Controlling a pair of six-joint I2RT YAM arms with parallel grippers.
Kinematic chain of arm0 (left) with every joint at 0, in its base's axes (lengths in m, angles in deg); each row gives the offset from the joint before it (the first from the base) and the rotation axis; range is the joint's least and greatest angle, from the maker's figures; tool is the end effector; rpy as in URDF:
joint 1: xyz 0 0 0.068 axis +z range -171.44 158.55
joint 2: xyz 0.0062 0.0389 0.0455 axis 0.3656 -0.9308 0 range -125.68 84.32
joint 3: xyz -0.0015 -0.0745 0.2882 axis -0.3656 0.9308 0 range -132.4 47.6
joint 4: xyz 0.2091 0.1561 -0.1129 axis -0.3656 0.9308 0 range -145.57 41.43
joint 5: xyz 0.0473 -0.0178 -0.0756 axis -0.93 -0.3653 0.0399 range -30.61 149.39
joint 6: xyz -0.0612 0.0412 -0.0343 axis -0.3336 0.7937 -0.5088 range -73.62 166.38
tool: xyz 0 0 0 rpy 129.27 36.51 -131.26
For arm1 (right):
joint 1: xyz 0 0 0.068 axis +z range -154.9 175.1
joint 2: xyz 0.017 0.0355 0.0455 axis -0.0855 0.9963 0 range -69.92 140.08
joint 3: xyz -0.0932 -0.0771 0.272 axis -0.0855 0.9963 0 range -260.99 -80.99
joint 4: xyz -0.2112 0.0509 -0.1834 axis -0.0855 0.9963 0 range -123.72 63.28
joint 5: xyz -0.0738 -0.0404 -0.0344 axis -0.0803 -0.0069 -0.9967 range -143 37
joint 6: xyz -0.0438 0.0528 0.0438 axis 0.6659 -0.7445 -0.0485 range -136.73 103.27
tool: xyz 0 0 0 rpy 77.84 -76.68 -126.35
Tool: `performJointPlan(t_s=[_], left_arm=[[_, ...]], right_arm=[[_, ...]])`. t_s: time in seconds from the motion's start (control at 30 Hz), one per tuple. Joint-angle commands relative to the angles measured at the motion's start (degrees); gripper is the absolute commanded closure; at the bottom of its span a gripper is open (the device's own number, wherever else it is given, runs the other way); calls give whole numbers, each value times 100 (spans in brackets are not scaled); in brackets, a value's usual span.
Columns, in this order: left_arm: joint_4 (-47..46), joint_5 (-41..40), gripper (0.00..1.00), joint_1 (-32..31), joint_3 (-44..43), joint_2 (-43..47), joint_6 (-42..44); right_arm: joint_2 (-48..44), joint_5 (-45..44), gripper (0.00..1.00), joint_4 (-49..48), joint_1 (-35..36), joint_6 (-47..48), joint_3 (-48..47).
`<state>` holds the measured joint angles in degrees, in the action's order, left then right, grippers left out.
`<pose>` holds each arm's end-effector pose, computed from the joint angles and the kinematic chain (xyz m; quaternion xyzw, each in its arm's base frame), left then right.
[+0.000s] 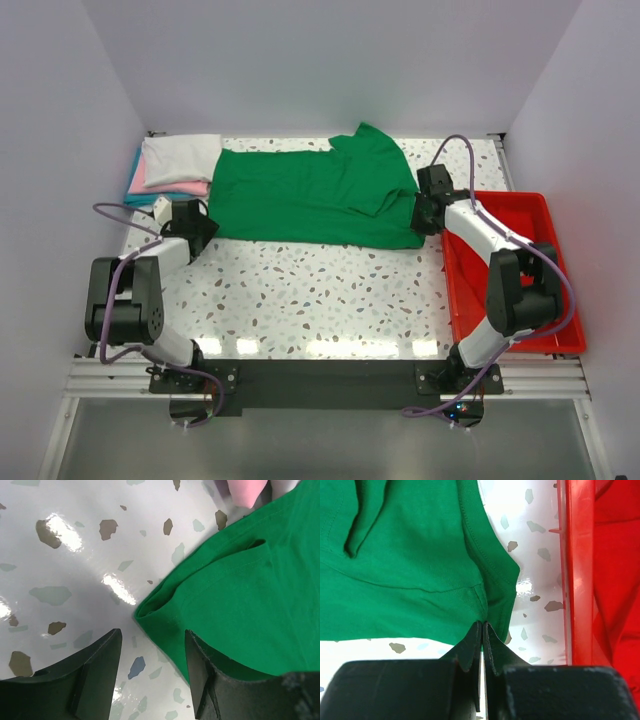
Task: Fold and stack the t-shirts
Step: Fold the tshirt
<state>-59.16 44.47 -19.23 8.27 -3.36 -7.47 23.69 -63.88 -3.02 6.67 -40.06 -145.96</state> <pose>0.3321 0.0311 0.1414 -0.4742 0.7844 -0.0582 0.3955 0.3714 0.0623 0.2030 0.1233 0.9525 -0.0082 0.2785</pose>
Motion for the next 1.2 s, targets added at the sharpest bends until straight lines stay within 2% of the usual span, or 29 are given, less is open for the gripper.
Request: performJointPlan(t_s=[0.0,0.33,0.4,0.43,0.53,0.83,1.07,1.17], left_arm=[[-265,-20,42,-72,-329,-275,-179],[25,-143,61,-72,-593,-697,-530],[78,-152,70,-72,-611,-733,-539],[78,-161,81,-72,-602,-750,-539],[236,-222,100,-72,-611,-707,-548],[1720,-977,100,129,-242,355,-732],[2310,-1110,100,657,891,1761,-768],[2547,-1092,100,675,1304,2517,-864]], right_arm=[[-9,41,100,33,-15,66,-253],[9,15,100,-11,-15,92,-218],[9,6,100,-3,-15,101,-218],[26,-20,100,15,-15,118,-227],[35,-20,100,120,-41,136,-323],[-553,-73,100,603,-59,206,-87],[-1475,-82,100,1087,-50,189,607],[-2019,321,100,1289,-59,75,958]])
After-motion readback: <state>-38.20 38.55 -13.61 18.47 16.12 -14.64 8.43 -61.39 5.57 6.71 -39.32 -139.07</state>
